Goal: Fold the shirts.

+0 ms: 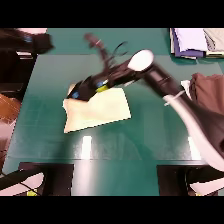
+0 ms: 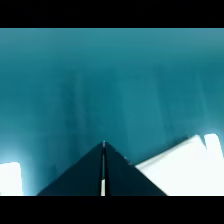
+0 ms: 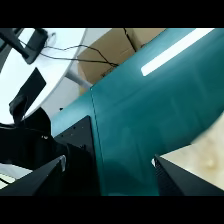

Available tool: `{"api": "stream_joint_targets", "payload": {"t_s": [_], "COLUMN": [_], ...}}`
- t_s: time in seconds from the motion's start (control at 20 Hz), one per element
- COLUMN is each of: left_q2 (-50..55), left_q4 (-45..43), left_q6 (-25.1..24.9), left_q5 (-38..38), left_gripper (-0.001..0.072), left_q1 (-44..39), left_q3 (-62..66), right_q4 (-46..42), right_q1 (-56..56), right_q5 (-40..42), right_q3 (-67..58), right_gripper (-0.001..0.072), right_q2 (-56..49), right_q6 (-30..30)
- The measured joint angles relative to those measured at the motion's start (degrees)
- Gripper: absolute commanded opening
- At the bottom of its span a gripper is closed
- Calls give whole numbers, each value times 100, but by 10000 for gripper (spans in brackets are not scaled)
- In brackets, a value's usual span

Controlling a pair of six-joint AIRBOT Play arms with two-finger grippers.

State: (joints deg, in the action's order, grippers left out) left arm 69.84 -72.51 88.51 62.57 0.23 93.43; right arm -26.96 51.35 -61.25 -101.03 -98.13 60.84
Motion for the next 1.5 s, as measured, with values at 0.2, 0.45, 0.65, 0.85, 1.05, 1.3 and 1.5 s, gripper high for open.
{"api": "stream_joint_targets", "payload": {"t_s": [0.2,0.45,0.65,0.85,1.05,1.3,1.5], "left_q2": [-457,-603,-616,-588,-577,-575,-577], "left_q4": [-146,-192,-179,-87,-55,59,254], "left_q6": [-26,-44,-44,-46,-44,-46,-46], "left_q5": [251,481,566,581,577,577,584], "left_gripper": [26,27,27,27,27,27,25], "left_q1": [505,684,717,723,726,726,723], "left_q3": [0,0,-7,-46,-149,-216,-227], "right_q4": [-363,-1250,-1742,-1617,-1394,-824,-612], "right_q1": [61,-1084,-2337,-3106,-3084,-2450,-2033], "right_q5": [-138,-566,-667,-706,-713,-743,-678], "right_q3": [11,765,1908,2699,2715,1993,1294], "right_gripper": [550,553,641,634,624,344,18], "right_q2": [-269,87,492,426,-42,-894,-1390], "right_q6": [2,522,955,1110,1169,1174,1180]}}
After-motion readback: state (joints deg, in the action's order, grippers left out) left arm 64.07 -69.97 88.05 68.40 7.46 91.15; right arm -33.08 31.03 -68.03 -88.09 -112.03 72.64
